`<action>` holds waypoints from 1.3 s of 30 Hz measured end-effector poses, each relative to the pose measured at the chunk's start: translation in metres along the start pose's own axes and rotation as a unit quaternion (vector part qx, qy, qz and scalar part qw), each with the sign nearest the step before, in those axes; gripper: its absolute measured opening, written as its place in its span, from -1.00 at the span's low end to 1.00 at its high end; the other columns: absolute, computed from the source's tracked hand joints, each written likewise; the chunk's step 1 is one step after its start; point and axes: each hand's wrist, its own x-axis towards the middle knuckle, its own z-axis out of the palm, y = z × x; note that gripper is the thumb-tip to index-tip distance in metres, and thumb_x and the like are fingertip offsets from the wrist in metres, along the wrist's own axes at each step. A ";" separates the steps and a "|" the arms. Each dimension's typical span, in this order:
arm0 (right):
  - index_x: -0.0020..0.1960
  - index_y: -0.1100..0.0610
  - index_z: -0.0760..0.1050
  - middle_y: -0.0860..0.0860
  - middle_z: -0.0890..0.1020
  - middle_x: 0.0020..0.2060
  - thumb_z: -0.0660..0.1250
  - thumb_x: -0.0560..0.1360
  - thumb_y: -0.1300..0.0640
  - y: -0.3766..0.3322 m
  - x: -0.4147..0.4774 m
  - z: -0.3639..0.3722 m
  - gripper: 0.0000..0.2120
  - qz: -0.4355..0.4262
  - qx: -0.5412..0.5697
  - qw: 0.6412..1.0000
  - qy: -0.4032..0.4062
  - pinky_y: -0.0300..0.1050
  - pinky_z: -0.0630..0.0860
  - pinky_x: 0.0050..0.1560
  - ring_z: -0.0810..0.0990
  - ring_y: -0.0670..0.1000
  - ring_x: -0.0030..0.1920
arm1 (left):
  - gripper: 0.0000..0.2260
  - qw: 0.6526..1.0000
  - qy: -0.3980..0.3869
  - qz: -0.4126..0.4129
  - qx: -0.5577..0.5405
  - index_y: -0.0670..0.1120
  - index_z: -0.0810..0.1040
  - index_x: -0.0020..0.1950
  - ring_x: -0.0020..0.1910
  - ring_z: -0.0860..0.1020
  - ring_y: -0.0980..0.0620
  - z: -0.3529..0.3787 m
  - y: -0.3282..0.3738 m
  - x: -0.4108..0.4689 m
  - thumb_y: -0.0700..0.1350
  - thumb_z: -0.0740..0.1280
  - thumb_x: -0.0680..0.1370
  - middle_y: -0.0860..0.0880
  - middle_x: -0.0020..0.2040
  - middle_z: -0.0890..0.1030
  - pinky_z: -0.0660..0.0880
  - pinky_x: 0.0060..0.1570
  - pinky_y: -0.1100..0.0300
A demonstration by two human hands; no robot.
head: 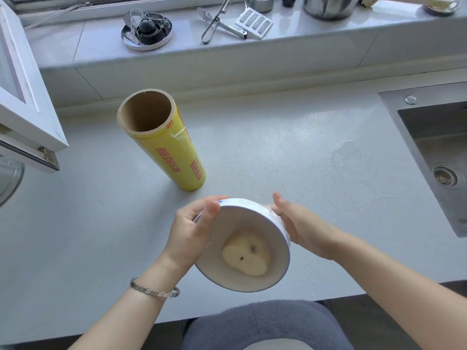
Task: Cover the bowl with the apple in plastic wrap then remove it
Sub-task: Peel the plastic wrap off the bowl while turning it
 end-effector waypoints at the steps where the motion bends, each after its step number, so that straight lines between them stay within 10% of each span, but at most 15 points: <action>1: 0.17 0.17 0.52 -0.02 0.70 -0.19 -0.15 0.49 -0.25 -0.001 -0.001 -0.001 -0.33 0.000 0.013 1.000 -0.008 -0.33 0.51 -0.08 0.62 -0.15 -0.16 | -0.59 1.000 -0.004 0.000 -0.003 0.21 0.67 -0.20 -0.16 0.60 0.25 0.001 0.001 0.000 0.46 0.31 0.19 0.21 -0.17 0.69 0.50 -0.19 0.36; 6: 0.00 0.20 0.58 0.07 0.61 -0.09 0.05 0.50 -0.16 -0.008 -0.003 -0.018 -0.50 -0.011 0.003 0.989 0.148 -0.21 0.49 -0.04 0.56 -0.05 -0.14 | -0.72 0.999 0.031 -0.019 -0.021 0.20 0.67 -0.22 -0.20 0.58 0.23 0.004 -0.003 0.003 0.27 0.23 0.29 0.21 -0.23 0.68 0.50 -0.14 0.30; 11: -0.19 0.11 0.54 0.00 0.52 -0.27 0.30 0.42 -0.12 -0.014 -0.002 -0.013 -0.72 0.003 -0.021 0.993 0.119 -0.18 0.41 -0.10 0.47 -0.05 -0.23 | -0.73 0.998 0.049 -0.034 -0.022 0.14 0.69 -0.25 -0.18 0.57 0.16 0.002 -0.009 0.005 0.24 0.27 0.31 0.18 -0.24 0.69 0.48 -0.06 0.09; 15: -0.27 0.10 0.56 0.05 0.52 -0.28 0.38 0.42 0.02 -0.021 0.007 -0.009 -0.83 0.010 -0.006 0.992 0.129 -0.12 0.42 -0.04 0.45 0.02 -0.18 | -0.69 0.999 0.026 -0.015 -0.010 0.14 0.68 -0.25 -0.18 0.59 0.22 0.004 -0.008 0.003 0.27 0.26 0.27 0.21 -0.22 0.69 0.51 -0.13 0.31; 25: -0.34 0.13 0.34 0.05 0.37 -0.40 0.13 0.57 0.02 -0.024 0.008 -0.004 -0.66 0.034 -0.236 0.962 0.133 -0.11 0.28 -0.26 0.32 0.03 -0.32 | -0.65 1.000 0.023 -0.013 0.008 0.08 0.62 -0.17 -0.19 0.57 0.34 0.005 -0.016 -0.003 0.27 0.25 0.26 0.29 -0.21 0.67 0.47 -0.16 0.45; 33: -0.25 0.18 0.45 0.01 0.46 -0.45 0.21 0.56 0.15 -0.015 0.016 -0.010 -0.77 0.041 0.057 0.983 0.171 -0.32 0.48 -0.34 0.39 -0.10 -0.48 | -0.72 1.000 0.007 -0.016 -0.017 0.14 0.68 -0.27 -0.23 0.58 0.33 0.009 -0.013 -0.003 0.24 0.24 0.28 0.25 -0.24 0.68 0.46 -0.20 0.45; 39: -0.08 0.19 0.54 0.04 0.55 -0.34 0.30 0.40 -0.19 -0.013 0.012 -0.022 -0.58 0.120 0.127 0.980 0.100 -0.26 0.43 -0.29 0.47 -0.05 -0.37 | -0.73 1.000 0.000 -0.024 -0.013 0.15 0.67 -0.30 -0.24 0.58 0.31 0.006 -0.013 -0.001 0.24 0.25 0.27 0.24 -0.25 0.68 0.46 -0.21 0.45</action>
